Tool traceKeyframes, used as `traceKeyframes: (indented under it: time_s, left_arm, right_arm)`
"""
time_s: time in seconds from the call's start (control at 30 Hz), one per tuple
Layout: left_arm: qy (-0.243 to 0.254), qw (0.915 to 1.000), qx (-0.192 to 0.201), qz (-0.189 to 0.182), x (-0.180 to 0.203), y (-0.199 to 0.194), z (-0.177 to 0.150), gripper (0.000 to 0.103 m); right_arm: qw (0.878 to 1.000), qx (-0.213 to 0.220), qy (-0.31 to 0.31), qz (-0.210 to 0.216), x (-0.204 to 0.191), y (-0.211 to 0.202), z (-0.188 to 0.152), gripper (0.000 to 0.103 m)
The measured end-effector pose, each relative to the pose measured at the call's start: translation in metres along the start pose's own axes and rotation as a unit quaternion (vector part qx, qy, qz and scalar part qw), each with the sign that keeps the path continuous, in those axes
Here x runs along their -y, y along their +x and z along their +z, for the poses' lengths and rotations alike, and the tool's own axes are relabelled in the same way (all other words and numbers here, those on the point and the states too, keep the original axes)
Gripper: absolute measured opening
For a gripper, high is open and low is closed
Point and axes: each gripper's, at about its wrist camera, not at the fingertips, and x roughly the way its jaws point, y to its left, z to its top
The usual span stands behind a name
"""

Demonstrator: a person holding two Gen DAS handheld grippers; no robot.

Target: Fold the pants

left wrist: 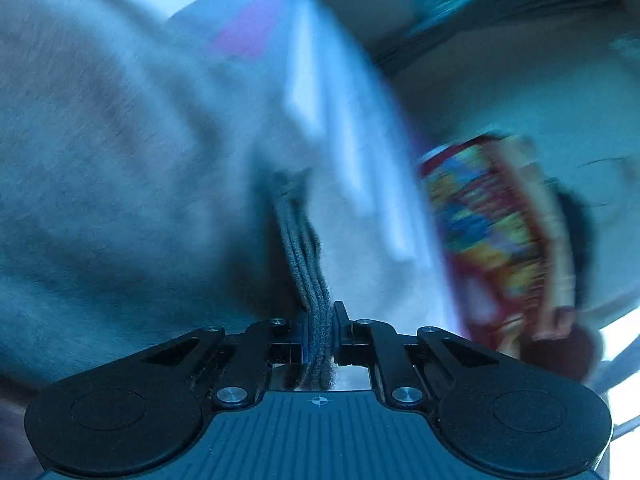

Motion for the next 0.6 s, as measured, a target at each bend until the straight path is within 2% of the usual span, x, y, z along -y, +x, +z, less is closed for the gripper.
traceKeyframes:
  time_s: [0.03, 0.07, 0.13, 0.17, 0.23, 0.3, 0.37, 0.4, 0.43, 0.53, 0.57, 0.6]
  left_arm:
    - [0.001, 0.9996, 0.017, -0.021, 0.0, -0.008, -0.005, 0.01]
    - [0.005, 0.9994, 0.029, -0.016, -0.003, -0.013, -0.011, 0.01]
    - [0.027, 0.9987, 0.011, 0.043, -0.014, -0.009, -0.018, 0.011]
    - [0.044, 0.9978, 0.01, 0.048, -0.017, -0.008, -0.022, 0.012]
    - [0.041, 0.9977, 0.016, 0.052, -0.013, -0.01, -0.02, 0.013]
    - [0.074, 0.9942, 0.039, 0.067, 0.003, -0.017, -0.018, 0.017]
    - [0.085, 0.9929, 0.049, 0.067, 0.01, -0.02, -0.013, 0.042]
    - [0.087, 0.9922, 0.051, 0.073, 0.012, -0.019, -0.008, 0.065]
    - [0.089, 0.9918, 0.046, 0.079, 0.013, -0.015, -0.002, 0.069]
    - [0.106, 0.9902, 0.024, 0.088, 0.014, 0.002, 0.013, 0.067]
    - [0.118, 0.988, 0.015, 0.099, 0.015, 0.008, 0.02, 0.059]
    - [0.127, 0.9848, 0.01, 0.118, 0.017, 0.013, 0.025, 0.034]
  right_arm:
    - [1.0, 0.0, 0.003, 0.0, 0.002, -0.001, 0.0, 0.036]
    - [1.0, 0.001, 0.005, -0.001, 0.004, -0.002, 0.001, 0.035]
    - [1.0, -0.001, 0.006, 0.002, 0.008, -0.003, 0.002, 0.035]
    - [1.0, 0.0, 0.005, 0.003, 0.009, -0.004, 0.001, 0.033]
    - [1.0, 0.004, -0.004, -0.003, 0.008, -0.003, 0.002, 0.031]
    - [1.0, 0.009, -0.012, -0.006, 0.004, -0.004, 0.004, 0.031]
    - [0.999, 0.023, -0.032, 0.0, -0.003, -0.008, 0.009, 0.031]
    - [0.998, 0.032, -0.045, 0.007, -0.008, -0.009, 0.01, 0.028]
    - [0.998, 0.034, -0.058, 0.012, -0.012, -0.007, 0.012, 0.027]
    - [0.996, 0.011, -0.091, 0.007, -0.022, 0.012, 0.014, 0.028]
    - [0.996, -0.014, -0.092, 0.005, -0.023, 0.024, 0.014, 0.027]
    - [0.995, -0.03, -0.092, -0.001, -0.022, 0.034, 0.013, 0.025]
